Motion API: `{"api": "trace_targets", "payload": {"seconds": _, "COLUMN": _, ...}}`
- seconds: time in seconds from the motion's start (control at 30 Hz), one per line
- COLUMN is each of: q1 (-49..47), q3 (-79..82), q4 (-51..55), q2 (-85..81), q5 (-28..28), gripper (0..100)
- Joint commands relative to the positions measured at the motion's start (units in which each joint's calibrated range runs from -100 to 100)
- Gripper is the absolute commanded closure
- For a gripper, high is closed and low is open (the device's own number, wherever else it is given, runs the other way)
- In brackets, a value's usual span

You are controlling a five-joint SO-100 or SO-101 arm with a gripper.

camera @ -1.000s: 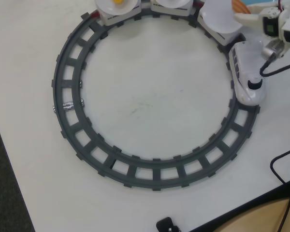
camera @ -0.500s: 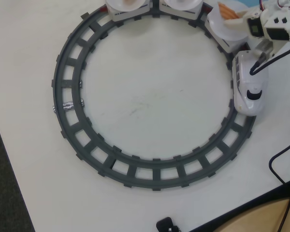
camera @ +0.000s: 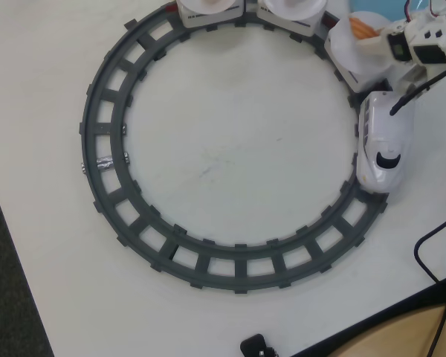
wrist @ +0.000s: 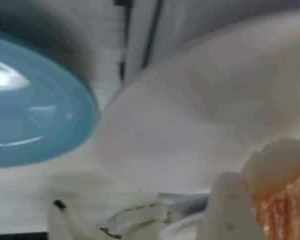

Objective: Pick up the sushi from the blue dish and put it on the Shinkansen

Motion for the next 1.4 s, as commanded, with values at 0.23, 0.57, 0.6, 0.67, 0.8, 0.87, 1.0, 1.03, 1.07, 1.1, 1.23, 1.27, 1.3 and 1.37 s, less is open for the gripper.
{"api": "trace_targets", "payload": {"seconds": 0.23, "q1": 0.0, "q3": 1.2, "q4": 1.3, "q2": -0.7, "q5": -0.1, "gripper": 97}}
{"api": "trace_targets", "payload": {"seconds": 0.57, "q1": 0.0, "q3": 1.4, "q4": 9.5, "q2": -0.8, "q5": 0.1, "gripper": 96}}
{"api": "trace_targets", "payload": {"seconds": 0.6, "q1": 0.0, "q3": 1.3, "q4": 10.8, "q2": -0.9, "q5": 0.1, "gripper": 96}}
{"api": "trace_targets", "payload": {"seconds": 0.67, "q1": -0.3, "q3": 1.0, "q4": 12.9, "q2": -1.9, "q5": 0.1, "gripper": 96}}
{"api": "trace_targets", "payload": {"seconds": 0.8, "q1": -0.6, "q3": 0.9, "q4": 16.2, "q2": -7.3, "q5": -0.2, "gripper": 88}}
{"api": "trace_targets", "payload": {"seconds": 0.87, "q1": -0.7, "q3": 0.9, "q4": 16.9, "q2": -10.8, "q5": -0.4, "gripper": 83}}
{"api": "trace_targets", "payload": {"seconds": 1.0, "q1": -0.3, "q3": 1.1, "q4": 17.9, "q2": -19.7, "q5": -0.5, "gripper": 75}}
{"api": "trace_targets", "payload": {"seconds": 1.03, "q1": -0.3, "q3": 1.4, "q4": 18.8, "q2": -22.0, "q5": -0.5, "gripper": 74}}
{"api": "trace_targets", "payload": {"seconds": 1.07, "q1": -0.7, "q3": 1.8, "q4": 20.1, "q2": -24.0, "q5": -0.5, "gripper": 73}}
{"api": "trace_targets", "payload": {"seconds": 1.1, "q1": -0.8, "q3": 1.9, "q4": 21.6, "q2": -25.6, "q5": -0.6, "gripper": 73}}
{"api": "trace_targets", "payload": {"seconds": 1.23, "q1": -3.4, "q3": 3.3, "q4": 22.8, "q2": -32.1, "q5": -4.7, "gripper": 73}}
{"api": "trace_targets", "payload": {"seconds": 1.27, "q1": -3.4, "q3": 2.6, "q4": 22.6, "q2": -33.5, "q5": -6.6, "gripper": 73}}
{"api": "trace_targets", "payload": {"seconds": 1.3, "q1": -2.9, "q3": 2.5, "q4": 21.3, "q2": -34.9, "q5": -8.9, "gripper": 73}}
{"api": "trace_targets", "payload": {"seconds": 1.37, "q1": -1.0, "q3": 2.2, "q4": 16.9, "q2": -38.2, "q5": -14.9, "gripper": 73}}
